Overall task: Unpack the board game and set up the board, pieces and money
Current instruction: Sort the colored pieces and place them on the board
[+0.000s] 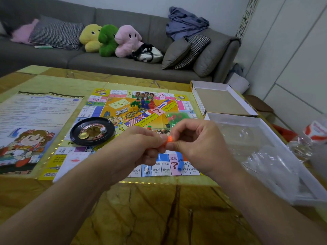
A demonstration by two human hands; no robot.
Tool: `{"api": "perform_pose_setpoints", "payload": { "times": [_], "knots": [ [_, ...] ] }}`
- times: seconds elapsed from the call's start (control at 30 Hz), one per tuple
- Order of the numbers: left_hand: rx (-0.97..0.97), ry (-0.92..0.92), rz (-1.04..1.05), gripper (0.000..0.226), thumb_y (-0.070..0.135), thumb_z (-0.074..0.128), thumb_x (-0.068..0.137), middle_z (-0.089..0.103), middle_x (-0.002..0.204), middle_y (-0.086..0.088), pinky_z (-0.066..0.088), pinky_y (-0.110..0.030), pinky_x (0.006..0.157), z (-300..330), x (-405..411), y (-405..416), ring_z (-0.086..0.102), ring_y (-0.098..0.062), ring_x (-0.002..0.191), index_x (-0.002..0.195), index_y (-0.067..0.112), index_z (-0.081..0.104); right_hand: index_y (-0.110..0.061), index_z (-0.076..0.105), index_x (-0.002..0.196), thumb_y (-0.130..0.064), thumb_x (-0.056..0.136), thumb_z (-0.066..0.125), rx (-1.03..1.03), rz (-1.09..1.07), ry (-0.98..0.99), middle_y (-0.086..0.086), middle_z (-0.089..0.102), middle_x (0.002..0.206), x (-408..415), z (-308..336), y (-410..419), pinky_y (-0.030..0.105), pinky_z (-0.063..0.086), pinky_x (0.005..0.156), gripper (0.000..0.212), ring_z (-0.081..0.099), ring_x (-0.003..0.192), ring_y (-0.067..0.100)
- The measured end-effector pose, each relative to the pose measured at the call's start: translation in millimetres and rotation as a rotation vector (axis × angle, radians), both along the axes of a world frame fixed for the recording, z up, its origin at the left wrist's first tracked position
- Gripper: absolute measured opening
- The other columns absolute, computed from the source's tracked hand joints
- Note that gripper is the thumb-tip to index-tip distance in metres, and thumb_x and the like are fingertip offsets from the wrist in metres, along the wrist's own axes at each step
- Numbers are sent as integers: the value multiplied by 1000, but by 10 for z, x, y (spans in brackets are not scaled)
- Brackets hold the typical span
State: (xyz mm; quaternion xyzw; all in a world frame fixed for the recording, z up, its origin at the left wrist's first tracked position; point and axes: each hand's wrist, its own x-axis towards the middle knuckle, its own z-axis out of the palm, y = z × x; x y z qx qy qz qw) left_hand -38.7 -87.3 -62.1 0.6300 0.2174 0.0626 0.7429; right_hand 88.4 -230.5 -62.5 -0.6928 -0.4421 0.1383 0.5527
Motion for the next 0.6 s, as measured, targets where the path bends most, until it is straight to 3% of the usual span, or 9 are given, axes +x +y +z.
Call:
{"api": "perform_pose_setpoints", "payload": {
  "times": [0.13, 0.23, 0.3, 0.4, 0.47, 0.6],
  "knots": [
    [97, 49, -62, 16, 9, 65, 98, 63, 73, -10, 51, -21, 53, 31, 54, 51, 58, -17, 61, 100, -6, 71, -8, 78, 84, -7, 87, 83, -108, 51, -52, 7, 76, 80, 110, 50, -137, 38, 64, 75, 6, 75, 77, 22],
    [201, 65, -22, 14, 5, 65, 98, 69, 86, -17, 63, -41, 77, 7, 142, 35, 68, -26, 75, 111, 2, 70, -10, 78, 91, -7, 93, 76, -167, 15, -27, 6, 78, 82, 207, 92, -219, 31, 62, 72, 4, 75, 76, 16],
    [304, 68, -4, 15, 7, 65, 100, 73, 87, -16, 60, -53, 88, -2, 206, -6, 71, -28, 75, 115, 9, 67, -17, 77, 96, -10, 91, 80, -235, -4, -139, -2, 77, 85, 233, 103, -240, 26, 60, 72, 9, 74, 81, 11],
    [447, 63, -3, 22, 13, 74, 95, 77, 82, -9, 60, -58, 85, -7, 277, -80, 72, -23, 70, 115, 16, 64, -29, 75, 97, -21, 84, 87, -340, -2, -378, -16, 72, 82, 204, 73, -233, 16, 48, 64, 20, 64, 76, 3],
    [461, 73, 44, 29, 15, 82, 88, 78, 77, -7, 62, -58, 83, -36, 320, -106, 73, -21, 65, 112, 18, 65, -30, 74, 94, -26, 82, 90, -377, -13, -460, -16, 64, 75, 166, 45, -222, 18, 45, 59, 20, 56, 69, 5],
    [344, 83, 82, 35, 22, 85, 84, 78, 77, -4, 62, -48, 79, -125, 379, -105, 73, -18, 64, 114, 17, 68, -28, 73, 89, -18, 84, 87, -380, -98, -408, -13, 67, 75, 194, -5, -213, 22, 53, 61, 18, 62, 71, 7]
  ]
}}
